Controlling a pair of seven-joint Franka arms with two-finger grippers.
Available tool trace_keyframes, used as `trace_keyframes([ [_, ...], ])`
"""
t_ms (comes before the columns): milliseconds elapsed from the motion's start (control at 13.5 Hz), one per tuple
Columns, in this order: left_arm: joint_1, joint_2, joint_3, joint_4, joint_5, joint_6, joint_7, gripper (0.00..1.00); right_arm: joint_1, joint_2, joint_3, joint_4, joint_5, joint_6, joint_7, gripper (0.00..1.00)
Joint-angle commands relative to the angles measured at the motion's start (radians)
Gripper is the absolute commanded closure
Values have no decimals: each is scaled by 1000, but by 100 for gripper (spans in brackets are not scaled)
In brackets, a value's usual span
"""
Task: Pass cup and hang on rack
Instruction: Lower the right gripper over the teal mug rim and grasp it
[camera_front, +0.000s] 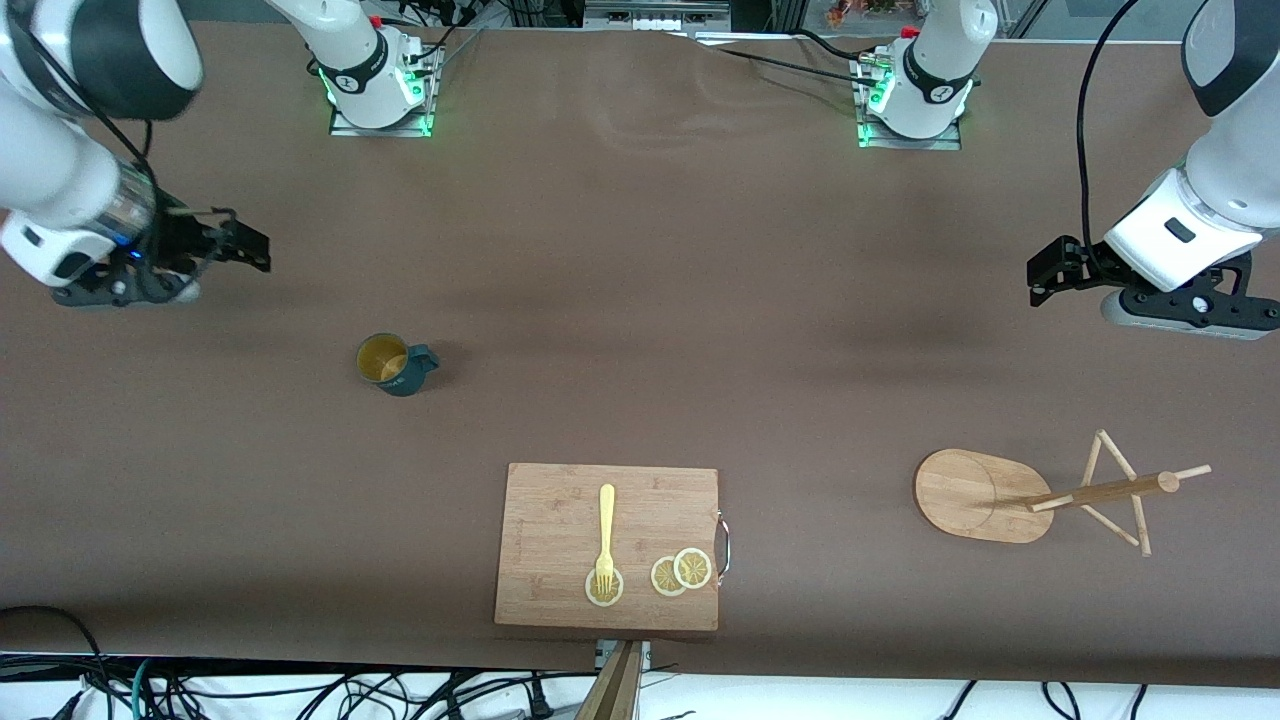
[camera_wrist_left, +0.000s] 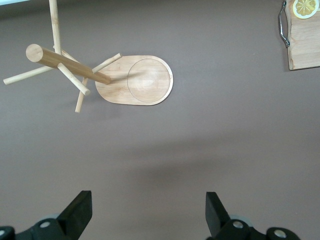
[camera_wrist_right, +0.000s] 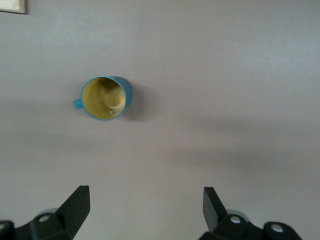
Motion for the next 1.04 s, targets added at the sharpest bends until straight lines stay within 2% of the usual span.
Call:
trace_keyframes([
  [0,-1,-6,5,10,-26,-16,20,0,-5,44,7,-65,17,105,-13,1],
  [444,-2,-6,5,10,-26,-16,16,0,22,196,9,-143,17,349,-10,1],
  [665,-2,-6,5,10,-26,-16,16,0,61,257,9,-131,17,419,4,2],
  [961,-2,-6,5,10,-28,-16,16,0,64,337,7,-71,23,435,7,10],
])
